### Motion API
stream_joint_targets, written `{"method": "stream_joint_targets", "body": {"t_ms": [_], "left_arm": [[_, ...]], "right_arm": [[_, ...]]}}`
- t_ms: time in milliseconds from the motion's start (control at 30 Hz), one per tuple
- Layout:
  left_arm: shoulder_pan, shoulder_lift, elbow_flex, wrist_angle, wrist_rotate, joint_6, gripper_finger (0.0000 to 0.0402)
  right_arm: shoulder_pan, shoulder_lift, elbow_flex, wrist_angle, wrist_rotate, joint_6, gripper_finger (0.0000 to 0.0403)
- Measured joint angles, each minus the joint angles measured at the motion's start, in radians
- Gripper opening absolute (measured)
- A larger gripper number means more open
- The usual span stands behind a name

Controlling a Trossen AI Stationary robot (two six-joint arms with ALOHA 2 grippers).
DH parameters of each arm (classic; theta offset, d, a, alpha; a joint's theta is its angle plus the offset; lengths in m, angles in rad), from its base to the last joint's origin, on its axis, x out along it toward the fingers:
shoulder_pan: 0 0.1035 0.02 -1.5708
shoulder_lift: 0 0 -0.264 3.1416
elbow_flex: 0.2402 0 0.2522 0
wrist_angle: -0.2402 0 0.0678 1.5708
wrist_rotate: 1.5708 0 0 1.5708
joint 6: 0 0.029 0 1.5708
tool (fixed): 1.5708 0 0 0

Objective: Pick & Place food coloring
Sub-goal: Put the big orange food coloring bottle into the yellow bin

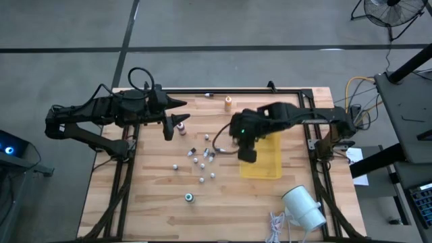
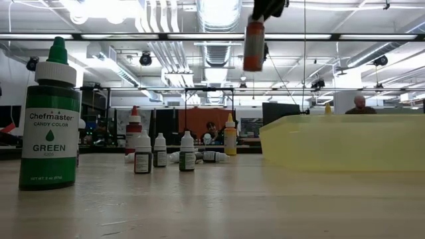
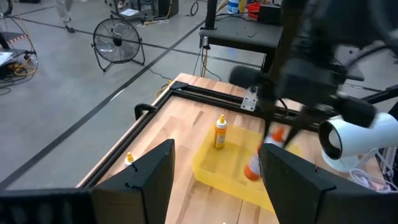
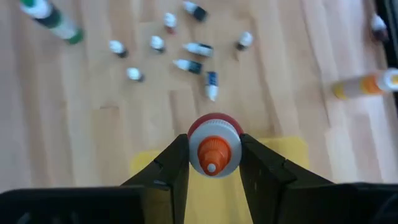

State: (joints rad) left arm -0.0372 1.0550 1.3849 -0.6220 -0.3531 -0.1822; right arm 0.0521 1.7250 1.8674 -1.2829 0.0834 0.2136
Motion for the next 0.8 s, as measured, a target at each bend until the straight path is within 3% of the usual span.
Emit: {"method": "stream_joint_targets", "body": {"t_ms": [467,800], "left_arm": [[0.000,0.000,0.000,0.000,0.000,0.007,0.0204],[0.000,0.000,0.000,0.000,0.000,0.007,0.0204]], "right_arm": [[-0.171,-0.122,-0.352,0.102,0.006,0.012,0.0106],[-0.307,-0.170,-0.565,0.203,-0.025,-0.103,0.0106]]}}
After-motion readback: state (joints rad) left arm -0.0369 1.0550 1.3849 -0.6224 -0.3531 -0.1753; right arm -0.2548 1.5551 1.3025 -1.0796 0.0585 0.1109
